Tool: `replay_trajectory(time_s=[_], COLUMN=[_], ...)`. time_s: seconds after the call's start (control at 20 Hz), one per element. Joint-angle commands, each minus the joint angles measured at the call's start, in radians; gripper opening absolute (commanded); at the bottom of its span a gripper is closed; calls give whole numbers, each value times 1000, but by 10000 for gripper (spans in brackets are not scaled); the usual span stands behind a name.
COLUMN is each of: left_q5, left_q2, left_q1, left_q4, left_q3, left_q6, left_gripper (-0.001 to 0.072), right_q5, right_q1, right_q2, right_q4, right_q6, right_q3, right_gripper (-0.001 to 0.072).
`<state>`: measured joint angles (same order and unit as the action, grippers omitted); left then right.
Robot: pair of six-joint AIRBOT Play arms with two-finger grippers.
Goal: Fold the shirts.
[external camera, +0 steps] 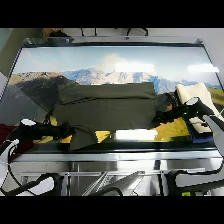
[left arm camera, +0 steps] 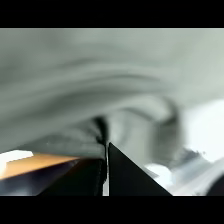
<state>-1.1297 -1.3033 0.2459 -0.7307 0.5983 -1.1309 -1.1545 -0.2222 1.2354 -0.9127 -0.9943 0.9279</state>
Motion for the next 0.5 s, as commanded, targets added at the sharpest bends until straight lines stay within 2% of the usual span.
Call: replay_trajectory(time_s=[0.0, 0.05, 0.15, 0.25, 0.35, 0.45], left_q5=[-81, -92, -128, -200, -278, -321], left_q2=[19, 46, 118, 200, 282, 362], left_q1=[1, 1, 2, 2, 2, 2], left_q4=[23, 21, -20, -142, -255, -298], left_q3=[92, 117, 161, 193, 198, 198], left_q6=[-5, -13, -55, -121, -163, -172], left_gripper=[20, 20, 20, 20, 21, 20], right_q5=[-40, -47, -51, -82, -123, -144], right_q1=[-1, -1, -1, -2, -19, -31], right_q2=[-32, -48, -76, -93, -102, -122], right_q4=[18, 5, -85, -189, -209, -191], right_q6=[-9, -20, -84, -150, -163, -173], right_q3=[3, 3, 3, 3, 3, 3], right_gripper=[76, 17, 16, 15, 15, 15])
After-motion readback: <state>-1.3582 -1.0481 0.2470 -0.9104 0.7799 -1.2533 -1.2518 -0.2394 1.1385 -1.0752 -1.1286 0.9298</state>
